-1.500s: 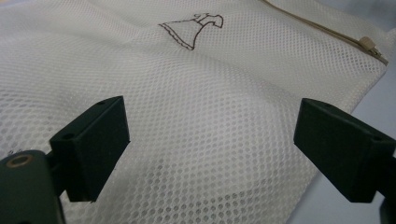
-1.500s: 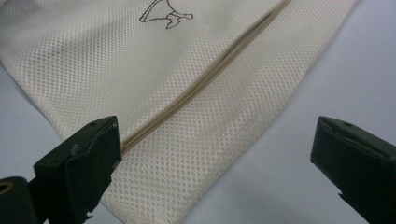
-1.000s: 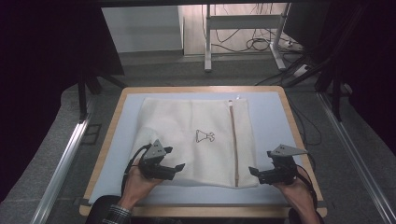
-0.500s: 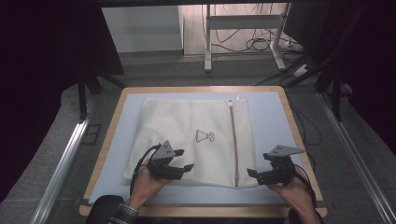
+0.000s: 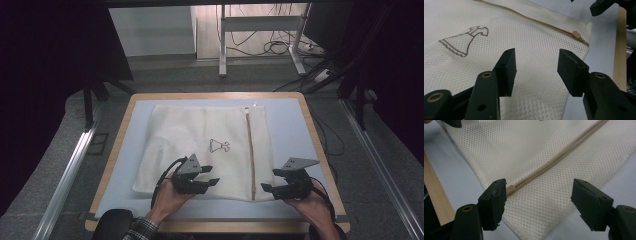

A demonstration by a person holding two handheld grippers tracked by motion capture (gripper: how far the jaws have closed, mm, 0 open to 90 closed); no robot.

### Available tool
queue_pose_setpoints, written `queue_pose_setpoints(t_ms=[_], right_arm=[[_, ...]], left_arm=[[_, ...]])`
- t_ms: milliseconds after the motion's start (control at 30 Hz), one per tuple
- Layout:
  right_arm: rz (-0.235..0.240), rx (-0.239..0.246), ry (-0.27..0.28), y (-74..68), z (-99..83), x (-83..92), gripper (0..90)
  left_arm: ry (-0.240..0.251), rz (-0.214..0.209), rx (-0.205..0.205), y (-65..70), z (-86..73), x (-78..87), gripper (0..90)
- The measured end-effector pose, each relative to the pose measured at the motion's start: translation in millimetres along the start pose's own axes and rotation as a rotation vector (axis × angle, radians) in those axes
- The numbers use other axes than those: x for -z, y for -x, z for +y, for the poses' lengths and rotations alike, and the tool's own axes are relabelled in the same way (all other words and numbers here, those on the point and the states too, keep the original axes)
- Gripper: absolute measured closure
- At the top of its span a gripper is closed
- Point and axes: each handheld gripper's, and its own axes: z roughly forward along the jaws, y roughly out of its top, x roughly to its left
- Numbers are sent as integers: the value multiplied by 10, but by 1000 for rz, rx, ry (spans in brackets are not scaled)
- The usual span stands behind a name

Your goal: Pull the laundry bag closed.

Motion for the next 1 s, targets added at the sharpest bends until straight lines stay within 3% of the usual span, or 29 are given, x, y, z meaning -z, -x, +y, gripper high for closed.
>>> queue_pose_setpoints(t_ms=[267, 467, 700, 800, 1000], right_arm=[[22, 26, -6, -51, 19, -37, 390], [74, 50, -32, -76, 20, -126, 472], [113, 77, -57, -114, 39, -201, 557], [139, 92, -67, -140, 61, -260, 619], [155, 94, -92, -152, 77, -338, 650]], left_arm=[[-18, -28, -28, 64, 14, -138, 546], [-30, -63, -49, 122, 14, -268, 611], [-63, -53, -68, 144, -8, -338, 620], [-85, -50, -64, 129, -27, -360, 618], [-83, -47, -48, 124, -43, -381, 613]])
